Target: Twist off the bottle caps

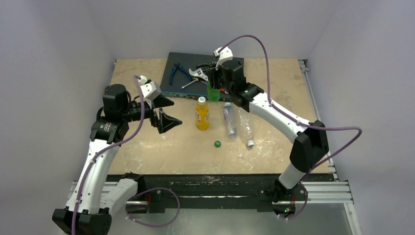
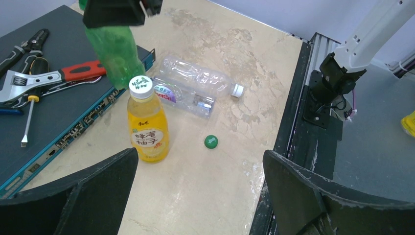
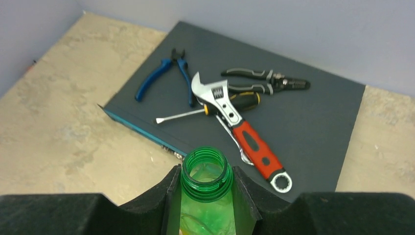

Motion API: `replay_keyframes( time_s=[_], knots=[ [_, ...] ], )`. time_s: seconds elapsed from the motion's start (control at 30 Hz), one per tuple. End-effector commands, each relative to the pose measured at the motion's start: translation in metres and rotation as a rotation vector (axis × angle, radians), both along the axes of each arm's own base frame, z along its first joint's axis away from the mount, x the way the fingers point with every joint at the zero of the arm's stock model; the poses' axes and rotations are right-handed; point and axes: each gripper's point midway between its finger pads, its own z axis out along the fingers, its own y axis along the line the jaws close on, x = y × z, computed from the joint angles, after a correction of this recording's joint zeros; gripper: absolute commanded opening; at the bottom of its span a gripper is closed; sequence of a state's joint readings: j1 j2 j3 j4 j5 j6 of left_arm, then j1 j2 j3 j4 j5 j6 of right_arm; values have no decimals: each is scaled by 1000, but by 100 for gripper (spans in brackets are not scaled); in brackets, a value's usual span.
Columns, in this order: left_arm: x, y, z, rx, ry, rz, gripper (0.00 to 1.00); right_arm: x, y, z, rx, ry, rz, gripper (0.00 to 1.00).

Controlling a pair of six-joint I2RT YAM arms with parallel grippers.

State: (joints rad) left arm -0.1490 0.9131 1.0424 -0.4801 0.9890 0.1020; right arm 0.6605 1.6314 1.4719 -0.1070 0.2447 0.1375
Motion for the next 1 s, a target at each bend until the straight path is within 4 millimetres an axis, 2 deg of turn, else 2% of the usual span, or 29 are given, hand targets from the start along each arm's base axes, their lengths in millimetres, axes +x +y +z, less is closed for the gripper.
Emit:
replay_keyframes(
  time_s=[0.0,0.27,0.5,0.63,0.83,0.97],
  knots=[
    [-2,-1,20,-2,-81,-18,100,13,7,-13,2,-18,-8,5],
    [-6,-1,27,-9,-108,-31,100,25,10,-50,-9,-27,-34,2],
    [-6,-2,29,-12,-111,-35,100,29,-7,-73,-18,-100,-108,0],
    [-5,-2,31,-12,-114,-37,100,28,-9,-84,-21,-126,-111,0],
    [-4,-3,34,-18,-128,-41,100,24,-5,-100,-30,-137,-115,0],
    [-4,-3,33,-19,-126,-43,100,21,5,-108,-45,-139,-99,0]
  ],
)
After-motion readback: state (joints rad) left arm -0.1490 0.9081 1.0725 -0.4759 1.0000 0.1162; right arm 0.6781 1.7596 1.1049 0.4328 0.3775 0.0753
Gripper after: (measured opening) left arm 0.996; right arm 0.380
